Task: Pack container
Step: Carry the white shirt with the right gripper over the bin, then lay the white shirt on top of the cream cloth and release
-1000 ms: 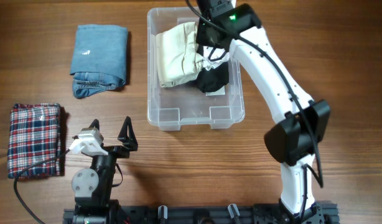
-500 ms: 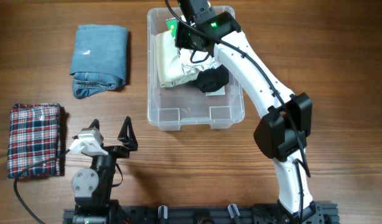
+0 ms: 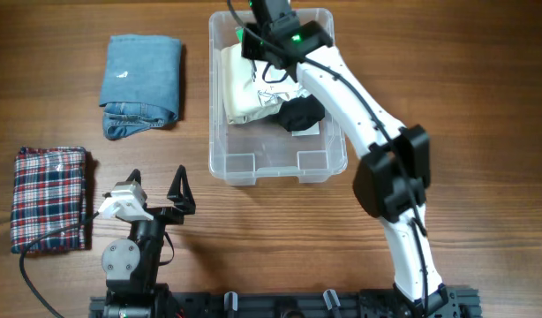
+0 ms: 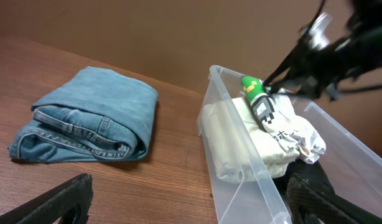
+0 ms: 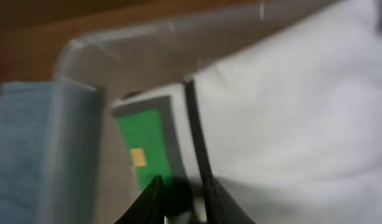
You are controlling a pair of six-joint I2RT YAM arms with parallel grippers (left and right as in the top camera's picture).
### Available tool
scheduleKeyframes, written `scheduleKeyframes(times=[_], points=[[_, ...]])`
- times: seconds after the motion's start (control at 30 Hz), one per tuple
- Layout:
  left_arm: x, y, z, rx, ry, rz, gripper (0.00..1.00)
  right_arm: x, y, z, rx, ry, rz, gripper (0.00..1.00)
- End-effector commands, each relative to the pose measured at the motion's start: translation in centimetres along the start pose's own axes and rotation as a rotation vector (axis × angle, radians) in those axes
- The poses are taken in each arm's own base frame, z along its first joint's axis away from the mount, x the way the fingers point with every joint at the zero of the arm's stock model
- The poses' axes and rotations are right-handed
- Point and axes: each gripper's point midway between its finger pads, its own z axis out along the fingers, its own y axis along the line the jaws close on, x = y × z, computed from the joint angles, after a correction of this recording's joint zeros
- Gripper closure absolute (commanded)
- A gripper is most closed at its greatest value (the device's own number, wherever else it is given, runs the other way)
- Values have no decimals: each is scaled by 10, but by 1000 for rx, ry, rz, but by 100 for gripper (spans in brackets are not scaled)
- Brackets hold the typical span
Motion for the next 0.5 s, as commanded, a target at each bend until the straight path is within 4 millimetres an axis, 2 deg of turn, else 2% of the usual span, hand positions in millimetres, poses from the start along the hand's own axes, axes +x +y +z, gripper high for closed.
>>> scheduleKeyframes(times=[0.0,0.13,0.2,0.23,0.33,0.37,0.47], points=[[2,6,1,-24,-1,19,0,35,-8,40,16,97,-24,79],[2,6,1,-24,-1,20,0,45,-12,45,34,128,-32,80],[2,6,1,-24,-1,19,0,36,-8,36,21,105,-54,80],[2,6,1,-24,-1,20,0,29,-5,28,16,85,-52,80],[2,6,1,-24,-1,19,0,-8,2,-15,-9,-11,-41,80],[2,6,1,-24,-1,19,0,-21,2,-31,2,-53,-45,80],[2,6,1,-24,-1,19,0,-43,-5,-58,64,-141,-60,79]])
